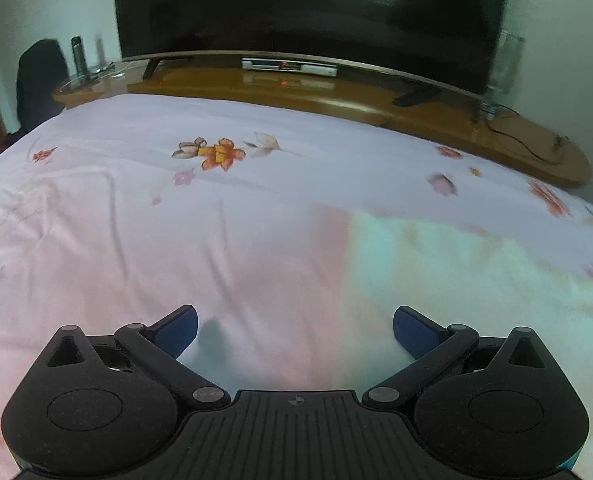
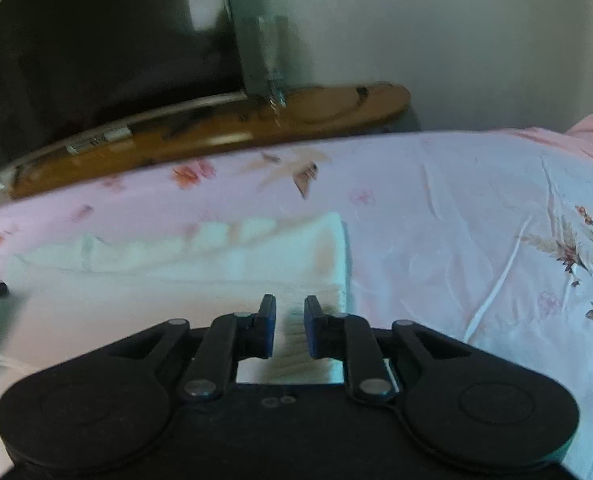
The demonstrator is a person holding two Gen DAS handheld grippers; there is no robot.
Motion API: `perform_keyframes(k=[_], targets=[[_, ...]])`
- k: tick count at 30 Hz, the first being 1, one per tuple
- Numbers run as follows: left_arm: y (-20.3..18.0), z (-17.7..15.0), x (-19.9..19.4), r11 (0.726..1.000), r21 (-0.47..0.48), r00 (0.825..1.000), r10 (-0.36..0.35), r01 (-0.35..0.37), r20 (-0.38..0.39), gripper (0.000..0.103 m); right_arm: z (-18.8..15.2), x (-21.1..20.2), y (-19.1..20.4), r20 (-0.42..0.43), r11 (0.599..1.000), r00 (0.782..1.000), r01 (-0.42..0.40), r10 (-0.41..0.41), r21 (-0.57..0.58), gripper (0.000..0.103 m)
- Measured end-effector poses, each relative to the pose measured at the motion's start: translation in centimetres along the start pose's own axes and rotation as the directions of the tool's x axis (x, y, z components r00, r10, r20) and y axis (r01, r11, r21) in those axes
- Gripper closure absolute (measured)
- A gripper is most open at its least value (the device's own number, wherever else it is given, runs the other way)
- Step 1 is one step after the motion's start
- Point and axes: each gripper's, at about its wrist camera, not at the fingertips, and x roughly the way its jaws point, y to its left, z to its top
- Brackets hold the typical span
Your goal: Fold small clothes
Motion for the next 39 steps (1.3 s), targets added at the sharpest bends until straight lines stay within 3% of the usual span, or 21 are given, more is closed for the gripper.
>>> perform_keyframes(k=[5, 9, 16, 23, 32, 39], targets=[[0.2, -3.3, -1.3, 1.000, -0.003, 1.000, 0.000, 0.000, -0.019, 0.000, -2.9, 0.3, -0.1, -0.112, 0.998, 0.994, 0.007, -0.014, -0.060, 0.089], [0.2, -3.4, -2.9, 0.999, -0.042, 0.999, 0.022, -0.024, -0.037, 0.000, -2.8, -0.3, -0.4, -0.143, 0.999, 0.990, -0.005, 0.000, -0.036, 0.089], [0.7, -6.6, -9.3, 0.998, 0.003, 0.996, -0.069, 0.069, -0.051, 0.000, -3.7, -6.8, -0.9, -0.079, 0.994, 0.991, -0.103, 0.104, 0.021, 0.077], [4.4, -12.1, -13.7, 0.989, -0.020, 0.982, -0.146, 0.145, -0.123, 0.000, -8.7, -13.3, -1.1, -0.091, 0.996, 0.994, -0.059, 0.064, 0.059, 0.071], [7.2, -17.5, -20.5, 0.982, 0.041, 0.977, -0.176, 0.182, -0.123, 0.000, -14.7, -20.0, 2.3, -0.112, 0.996, 0.993, -0.032, 0.041, 0.077, 0.070], [8.0, -20.1, -24.1, 0.972, 0.063, 0.967, -0.218, 0.227, -0.130, 0.000, -18.1, -24.9, 3.0, -0.114, 0.997, 0.993, -0.001, 0.010, 0.075, 0.063]])
